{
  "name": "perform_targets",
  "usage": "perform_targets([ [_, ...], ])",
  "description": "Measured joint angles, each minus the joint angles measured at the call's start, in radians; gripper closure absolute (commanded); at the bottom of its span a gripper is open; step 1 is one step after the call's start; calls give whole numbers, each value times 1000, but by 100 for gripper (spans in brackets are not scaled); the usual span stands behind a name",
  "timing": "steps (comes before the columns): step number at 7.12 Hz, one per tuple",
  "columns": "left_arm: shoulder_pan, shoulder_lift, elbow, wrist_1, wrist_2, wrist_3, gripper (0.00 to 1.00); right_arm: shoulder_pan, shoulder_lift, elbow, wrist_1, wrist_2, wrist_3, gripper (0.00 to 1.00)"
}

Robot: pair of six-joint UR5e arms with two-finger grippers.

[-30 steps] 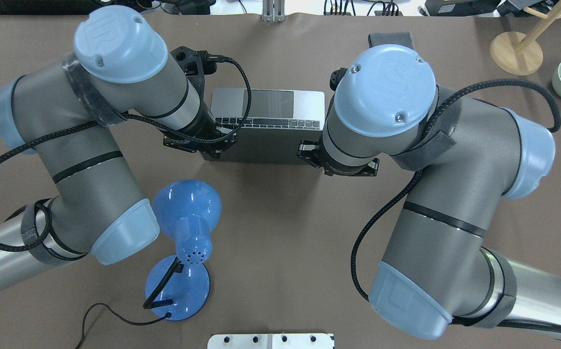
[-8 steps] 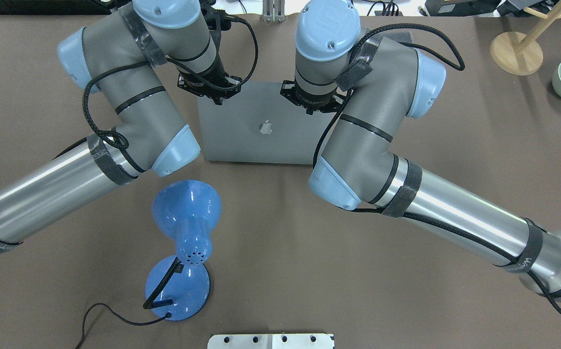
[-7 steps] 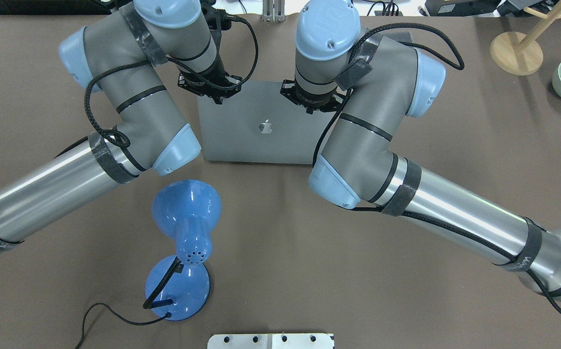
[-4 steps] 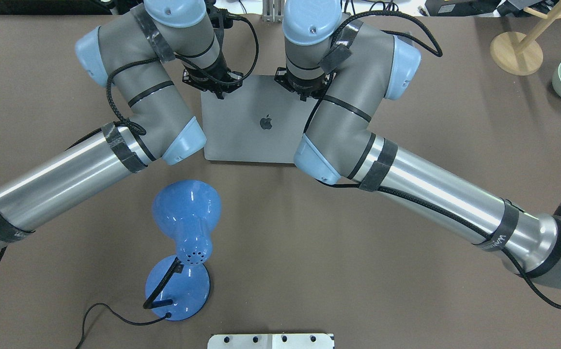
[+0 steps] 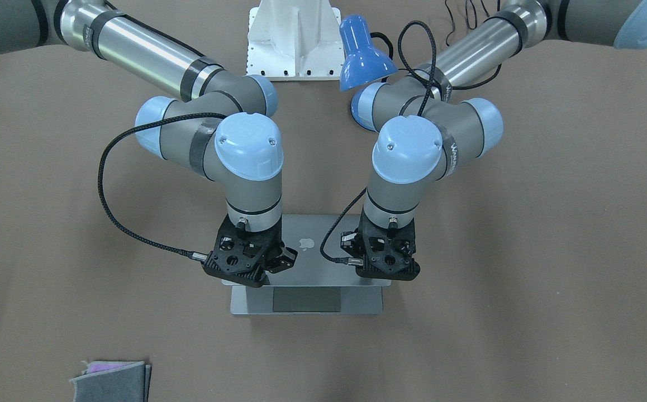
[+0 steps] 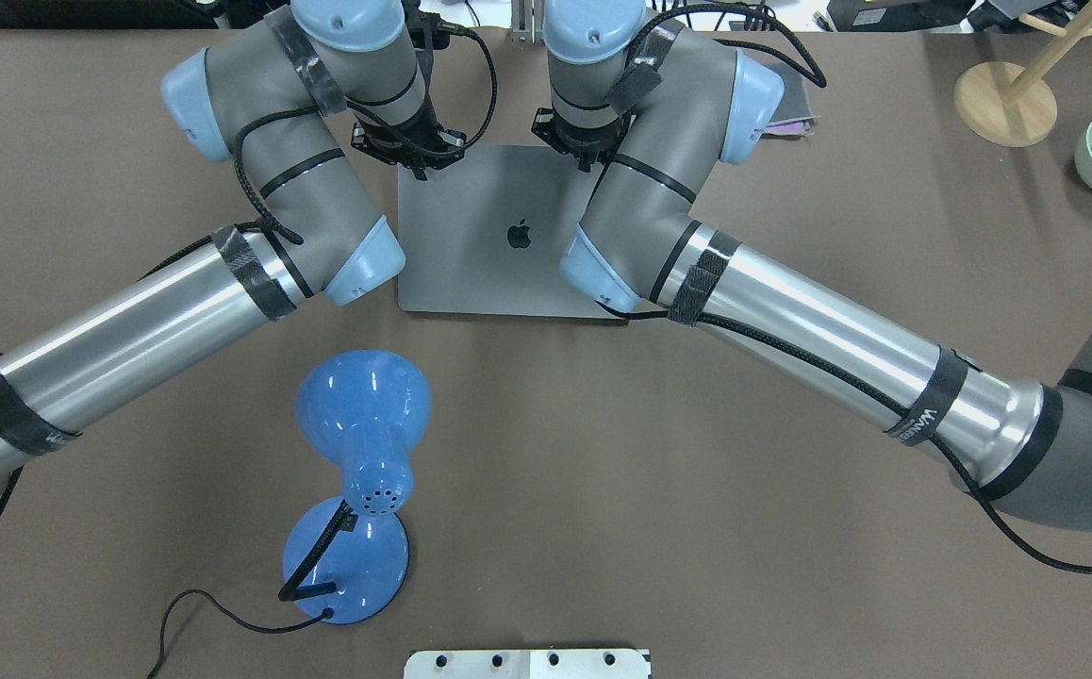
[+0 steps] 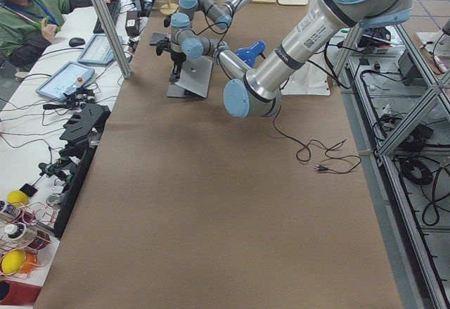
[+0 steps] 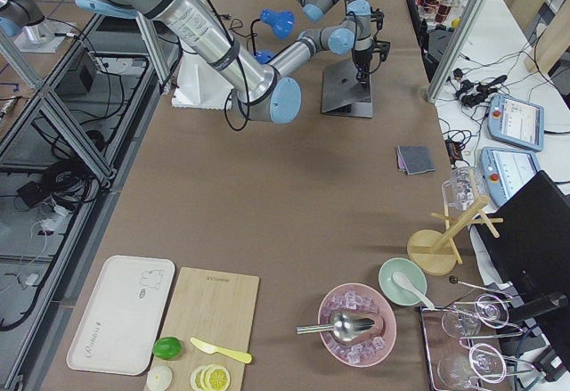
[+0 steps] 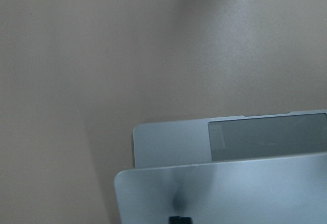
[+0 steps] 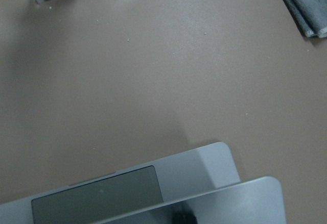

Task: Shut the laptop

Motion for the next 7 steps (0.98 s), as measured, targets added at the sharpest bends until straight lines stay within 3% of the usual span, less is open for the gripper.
perform_targets([
  [7, 10, -64, 264, -167, 97, 29, 100, -7, 26, -187, 158, 1, -11, 100],
])
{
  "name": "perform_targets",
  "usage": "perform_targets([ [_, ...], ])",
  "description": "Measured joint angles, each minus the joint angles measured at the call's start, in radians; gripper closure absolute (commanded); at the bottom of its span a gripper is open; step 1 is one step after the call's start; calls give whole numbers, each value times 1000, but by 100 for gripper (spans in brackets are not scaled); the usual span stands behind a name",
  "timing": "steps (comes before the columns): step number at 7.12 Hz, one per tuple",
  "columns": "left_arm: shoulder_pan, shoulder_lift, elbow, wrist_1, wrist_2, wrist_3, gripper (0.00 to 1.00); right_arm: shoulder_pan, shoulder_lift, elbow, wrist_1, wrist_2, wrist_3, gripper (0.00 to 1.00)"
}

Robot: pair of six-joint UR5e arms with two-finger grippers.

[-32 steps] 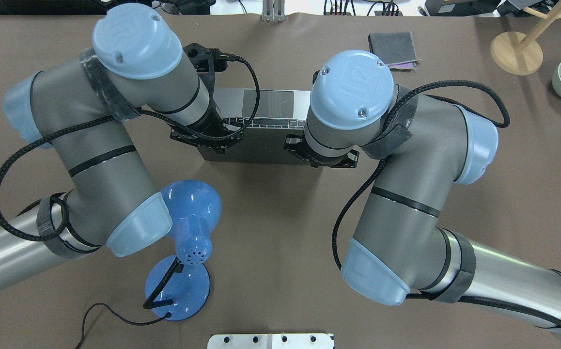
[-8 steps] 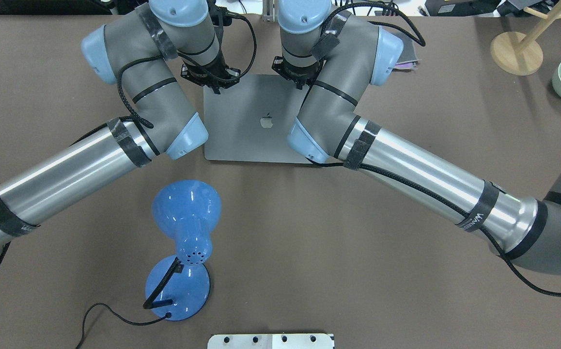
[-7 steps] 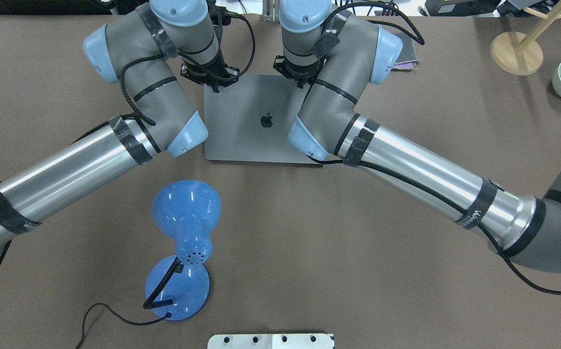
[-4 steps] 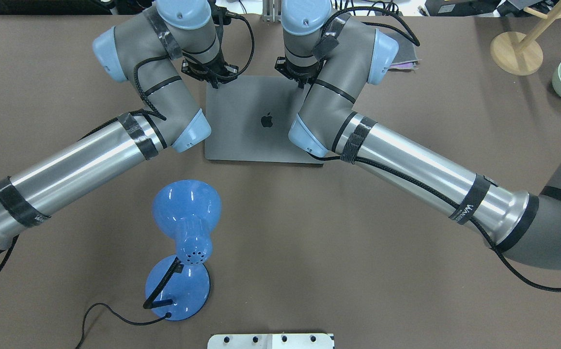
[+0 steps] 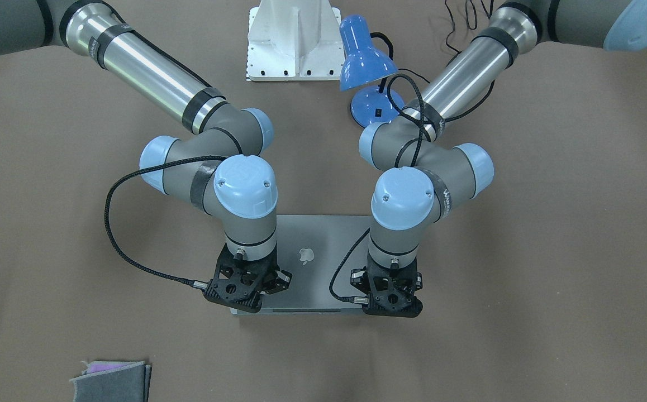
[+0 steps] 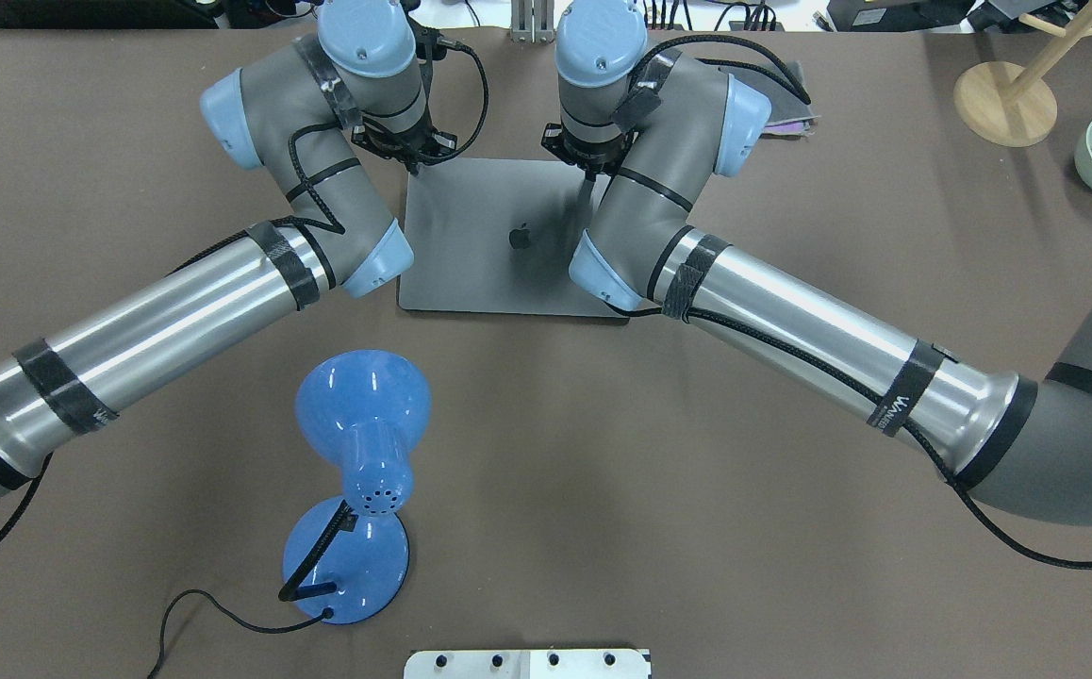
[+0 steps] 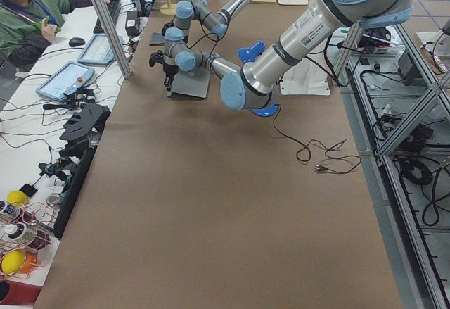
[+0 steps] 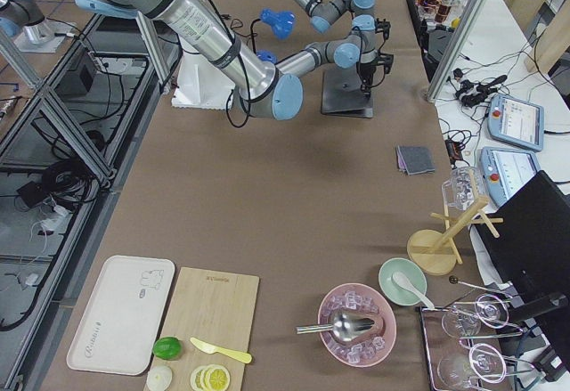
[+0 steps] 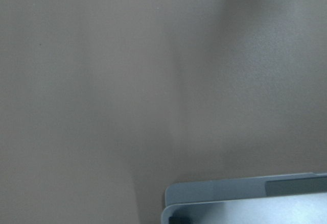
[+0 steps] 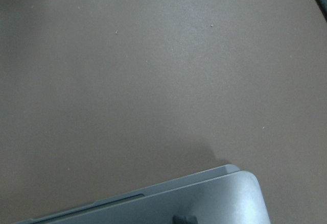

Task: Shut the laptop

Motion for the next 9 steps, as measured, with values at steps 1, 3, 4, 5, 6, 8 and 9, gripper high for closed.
perform_targets([
  [1, 8, -1, 17, -11, 12, 0, 100, -5, 3, -23, 21, -1, -2, 100],
  [3, 21, -2, 26, -17, 28, 0, 100, -11, 4, -41, 37, -1, -2, 100],
  [4, 23, -2, 24, -18, 30, 0, 100, -11, 4, -41, 37, -1, -2, 100],
  [5, 24, -2, 17, -17, 30, 0, 100, -8, 6, -37, 37, 0, -3, 100],
  [6, 21, -2, -1, -15, 27, -1, 100, 7, 6, -24, 32, 16, -9, 100],
  [8, -7, 8, -87, 29, -32, 7, 100, 73, -21, 78, -53, 107, -73, 98],
  [9, -36, 29, -176, 107, -96, 33, 68, 121, -74, 195, -135, 158, -137, 46],
])
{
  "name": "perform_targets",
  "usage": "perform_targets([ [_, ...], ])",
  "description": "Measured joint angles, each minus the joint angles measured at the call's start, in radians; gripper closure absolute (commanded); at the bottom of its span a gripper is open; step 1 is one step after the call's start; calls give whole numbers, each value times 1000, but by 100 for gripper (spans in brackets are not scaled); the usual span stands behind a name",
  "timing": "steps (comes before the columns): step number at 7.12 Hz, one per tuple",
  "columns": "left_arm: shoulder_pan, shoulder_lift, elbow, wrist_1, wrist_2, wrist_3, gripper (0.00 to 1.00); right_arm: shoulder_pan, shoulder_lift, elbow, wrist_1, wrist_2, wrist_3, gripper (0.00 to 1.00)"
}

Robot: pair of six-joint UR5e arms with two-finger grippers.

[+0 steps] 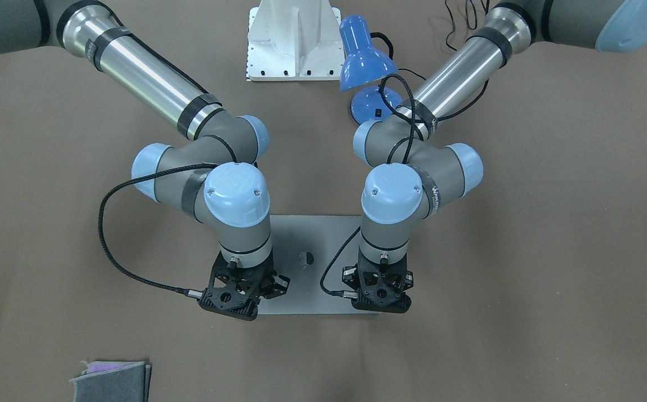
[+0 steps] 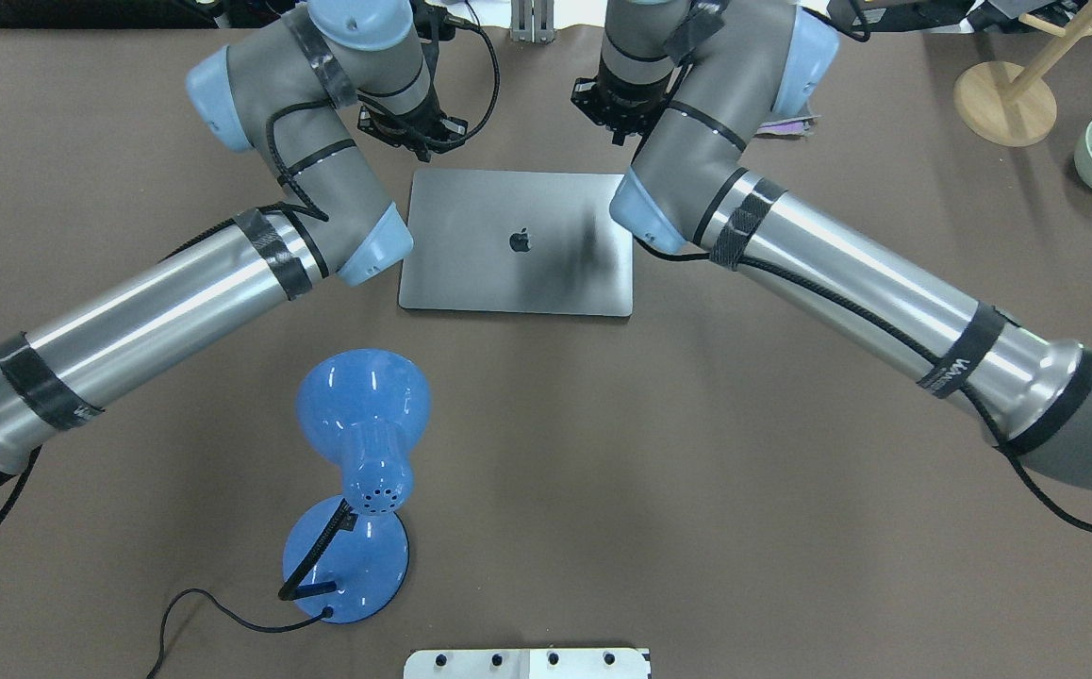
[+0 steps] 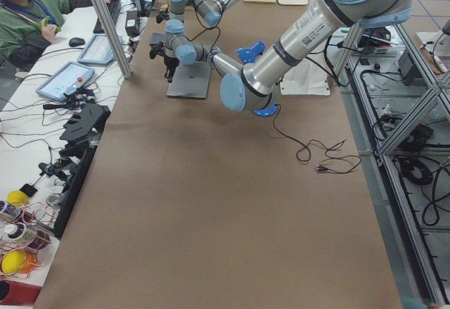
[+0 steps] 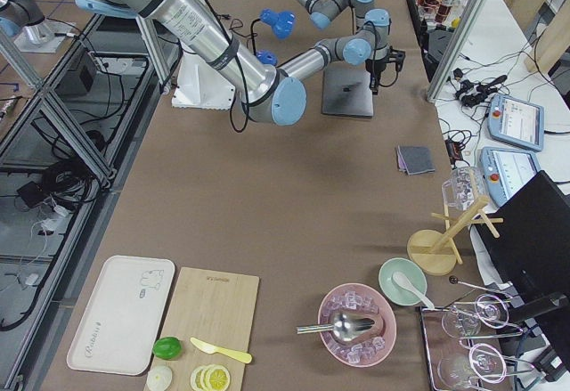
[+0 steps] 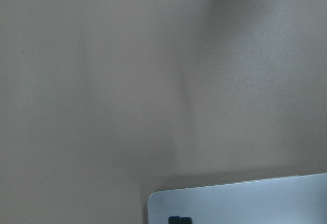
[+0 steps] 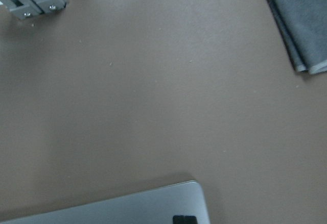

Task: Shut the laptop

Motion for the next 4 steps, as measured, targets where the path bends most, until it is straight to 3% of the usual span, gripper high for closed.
perform_targets([
  [1, -36, 36, -114, 104, -65, 47, 2, 51, -74, 134, -78, 52, -80, 0],
  [4, -138, 221, -479, 344, -165, 225, 1, 202, -362, 532, -253, 152, -387, 0],
])
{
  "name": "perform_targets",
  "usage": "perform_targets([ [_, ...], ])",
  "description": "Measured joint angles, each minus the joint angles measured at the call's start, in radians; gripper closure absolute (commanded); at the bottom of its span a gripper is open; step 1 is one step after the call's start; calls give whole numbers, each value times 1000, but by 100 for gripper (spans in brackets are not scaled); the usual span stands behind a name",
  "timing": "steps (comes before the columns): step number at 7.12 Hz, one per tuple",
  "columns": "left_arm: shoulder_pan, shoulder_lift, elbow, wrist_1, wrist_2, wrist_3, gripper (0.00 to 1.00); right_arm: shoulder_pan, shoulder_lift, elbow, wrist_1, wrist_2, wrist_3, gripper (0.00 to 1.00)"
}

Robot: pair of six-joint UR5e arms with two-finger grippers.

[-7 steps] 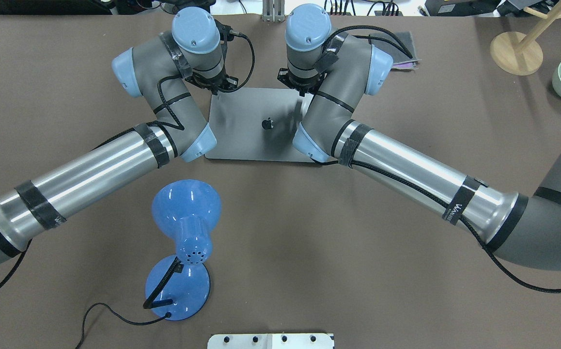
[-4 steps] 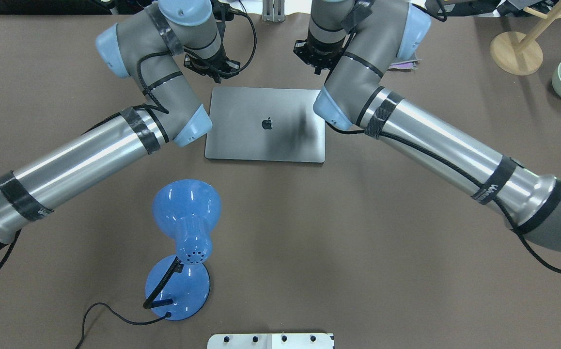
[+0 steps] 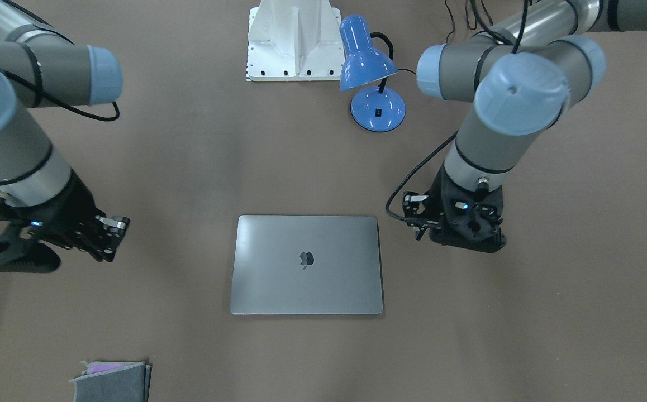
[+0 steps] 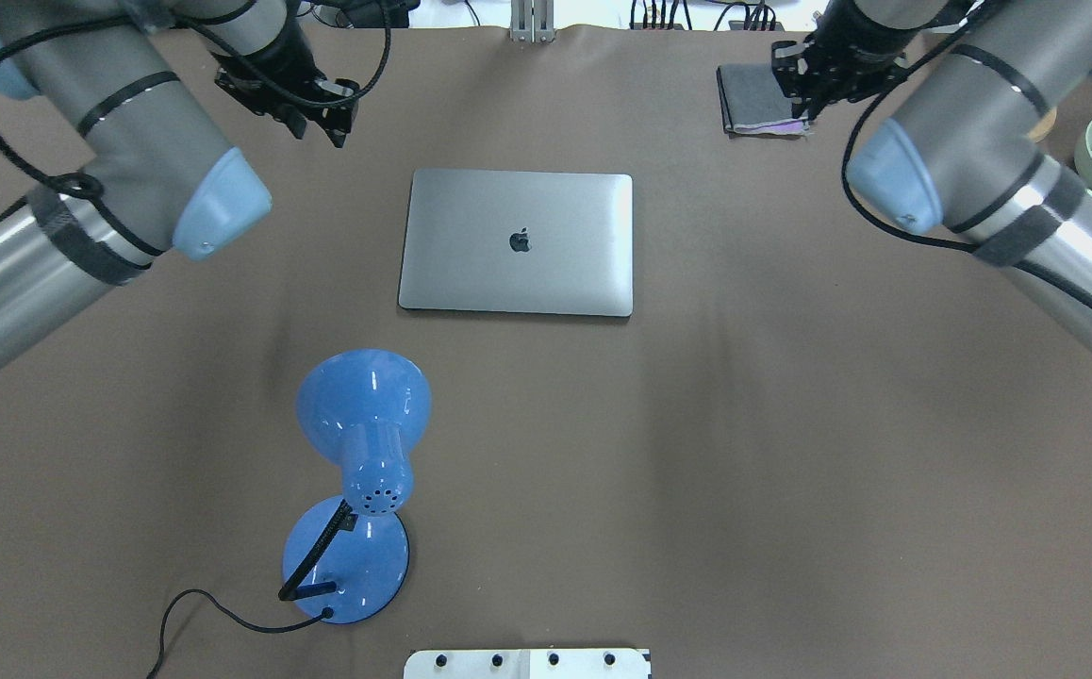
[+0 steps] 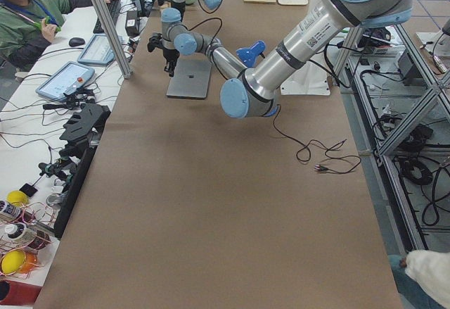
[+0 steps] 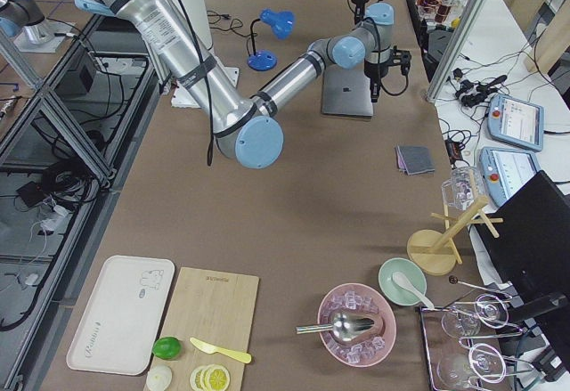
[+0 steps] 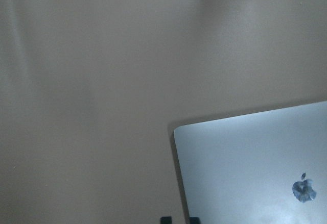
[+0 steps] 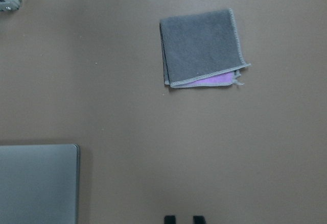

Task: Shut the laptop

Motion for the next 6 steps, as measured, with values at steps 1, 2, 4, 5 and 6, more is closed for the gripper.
perform_targets([
  [1, -51, 40, -79, 96, -19, 104, 1, 53, -84, 84, -44, 37, -115, 0],
  [2, -114, 87, -143, 185, -29, 226, 1, 109, -177, 159, -82, 73, -228, 0],
  [4, -260, 220, -195, 252, -78, 480, 1, 237, -372, 265, -153, 109, -497, 0],
  [5, -345, 293, -199, 256, -126, 581, 1, 308, -445, 283, -191, 114, -641, 0],
  [6, -416, 372, -198, 254, -161, 682, 1, 380, -515, 290, -218, 121, -775, 0],
])
